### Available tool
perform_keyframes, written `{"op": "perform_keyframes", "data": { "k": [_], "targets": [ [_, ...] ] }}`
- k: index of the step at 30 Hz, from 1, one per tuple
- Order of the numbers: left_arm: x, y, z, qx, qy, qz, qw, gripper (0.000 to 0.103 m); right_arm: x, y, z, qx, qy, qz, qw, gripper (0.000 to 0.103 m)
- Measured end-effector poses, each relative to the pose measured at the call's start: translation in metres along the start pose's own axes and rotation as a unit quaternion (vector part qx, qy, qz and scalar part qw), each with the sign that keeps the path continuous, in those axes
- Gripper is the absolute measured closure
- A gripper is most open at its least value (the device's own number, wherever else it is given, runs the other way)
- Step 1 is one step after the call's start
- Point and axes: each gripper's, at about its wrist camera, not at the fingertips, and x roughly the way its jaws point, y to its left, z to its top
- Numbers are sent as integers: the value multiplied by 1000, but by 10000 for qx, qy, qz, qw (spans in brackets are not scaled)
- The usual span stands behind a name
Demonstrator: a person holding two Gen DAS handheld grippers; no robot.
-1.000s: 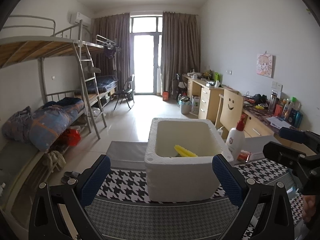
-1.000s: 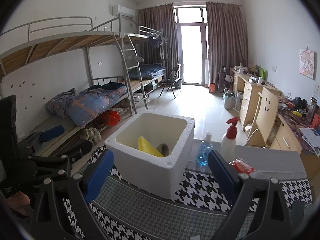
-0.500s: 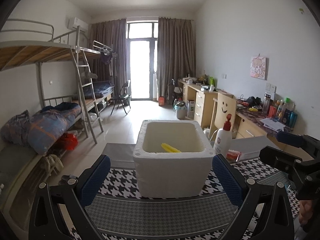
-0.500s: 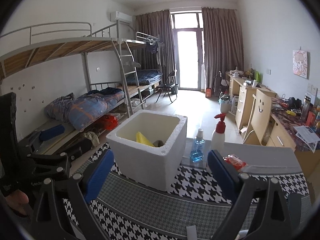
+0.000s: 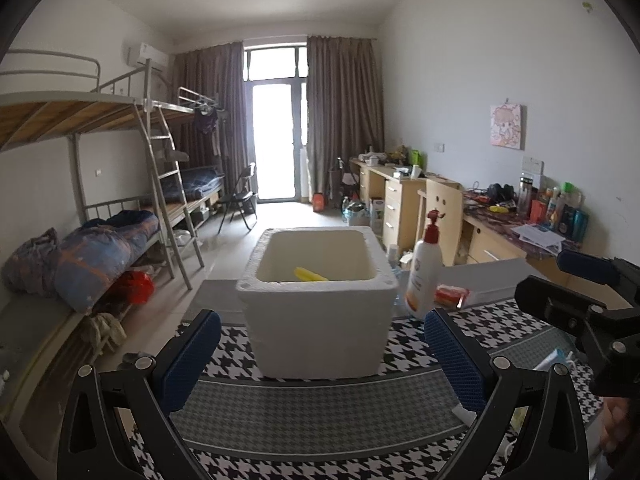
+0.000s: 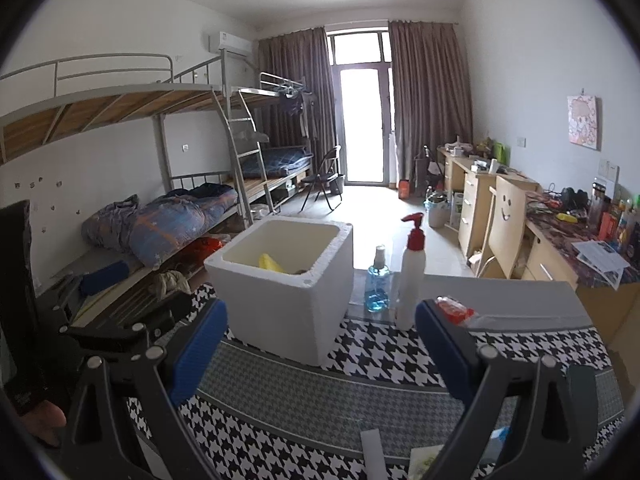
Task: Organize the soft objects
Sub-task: 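Move both tools back to the table toward the white cloth and mask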
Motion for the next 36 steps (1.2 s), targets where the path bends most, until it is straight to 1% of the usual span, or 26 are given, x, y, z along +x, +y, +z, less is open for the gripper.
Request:
{"op": "perform_keyframes", "data": {
  "k": [2, 4, 15, 22, 30, 33, 36],
  "targets": [
    [-3, -1, -2, -19, -30, -62, 10000, 1, -5, 0, -5, -34, -41, -81, 10000, 6],
    [-6, -3, -4, -36, -40, -163, 9999, 1, -8, 0, -8, -23, -49, -74, 10000, 6],
    [-18, -15, -13, -4, -160, -297, 9994, 1, -26, -5, -21, 31, -119, -140, 9998, 6],
    [-21, -19, -20, -123, -195, -419, 9989, 1, -33, -8, -29, 48, -134, -201, 9997, 6],
    [-25, -29, -30, -104, -187, -598, 9980, 1, -43, -13, -39, 127, -190, -272, 9994, 6],
    [-29, -36, -34, 51, -314, -627, 9975, 1, -44, -14, -42, 135, -182, -306, 9993, 6],
    [-29, -37, -36, 19, -283, -671, 9973, 1, -47, -17, -46, 179, -194, -328, 9991, 6]
  ]
}}
